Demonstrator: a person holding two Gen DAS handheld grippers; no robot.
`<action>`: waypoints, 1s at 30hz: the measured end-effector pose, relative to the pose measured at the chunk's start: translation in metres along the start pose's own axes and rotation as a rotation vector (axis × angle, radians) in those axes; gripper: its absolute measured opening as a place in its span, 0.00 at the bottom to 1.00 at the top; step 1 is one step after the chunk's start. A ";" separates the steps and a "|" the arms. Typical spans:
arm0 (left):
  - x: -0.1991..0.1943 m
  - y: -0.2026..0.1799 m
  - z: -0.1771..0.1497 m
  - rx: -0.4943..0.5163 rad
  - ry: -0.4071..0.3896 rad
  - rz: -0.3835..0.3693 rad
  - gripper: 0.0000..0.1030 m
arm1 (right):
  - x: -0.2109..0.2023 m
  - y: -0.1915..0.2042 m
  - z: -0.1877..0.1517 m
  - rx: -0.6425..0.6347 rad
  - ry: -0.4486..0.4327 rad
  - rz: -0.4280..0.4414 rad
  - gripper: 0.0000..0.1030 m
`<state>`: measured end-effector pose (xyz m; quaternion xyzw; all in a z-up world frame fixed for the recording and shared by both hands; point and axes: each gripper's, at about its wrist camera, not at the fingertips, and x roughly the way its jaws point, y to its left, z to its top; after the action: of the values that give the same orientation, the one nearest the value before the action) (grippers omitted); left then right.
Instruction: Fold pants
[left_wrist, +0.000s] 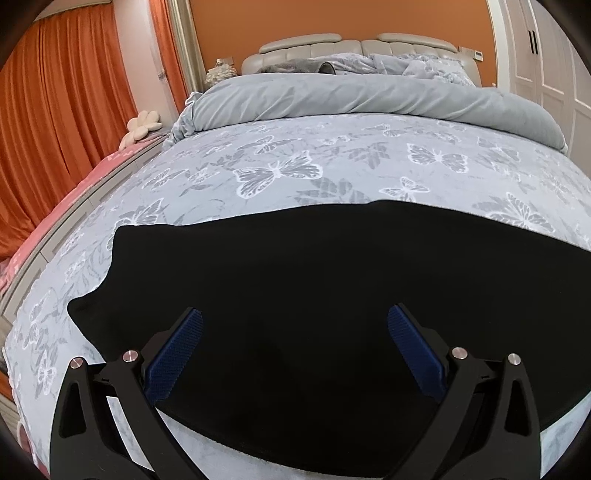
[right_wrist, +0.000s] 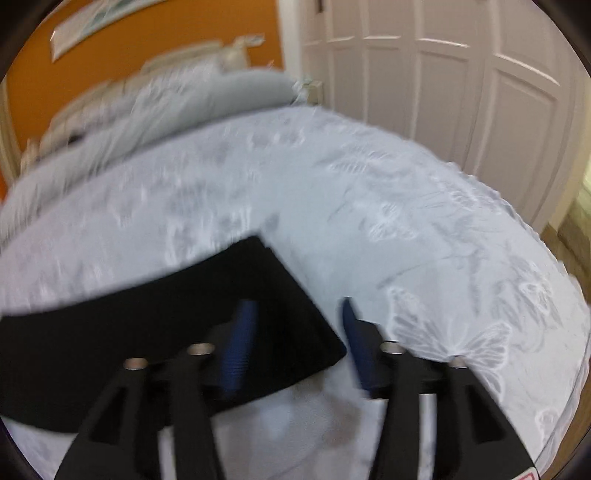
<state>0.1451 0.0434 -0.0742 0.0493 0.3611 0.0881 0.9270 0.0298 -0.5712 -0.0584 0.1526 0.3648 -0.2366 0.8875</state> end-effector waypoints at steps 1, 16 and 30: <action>-0.001 0.001 0.001 -0.004 -0.004 0.001 0.95 | -0.001 -0.005 -0.002 0.036 0.007 0.006 0.67; -0.002 0.044 0.011 -0.127 0.035 0.002 0.95 | 0.036 0.009 -0.013 0.220 0.120 0.092 0.15; -0.013 0.100 0.018 -0.285 0.019 0.007 0.95 | -0.089 0.205 0.022 0.003 -0.097 0.527 0.15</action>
<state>0.1349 0.1387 -0.0366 -0.0823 0.3535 0.1420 0.9209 0.0961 -0.3811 0.0412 0.2324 0.2692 -0.0050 0.9346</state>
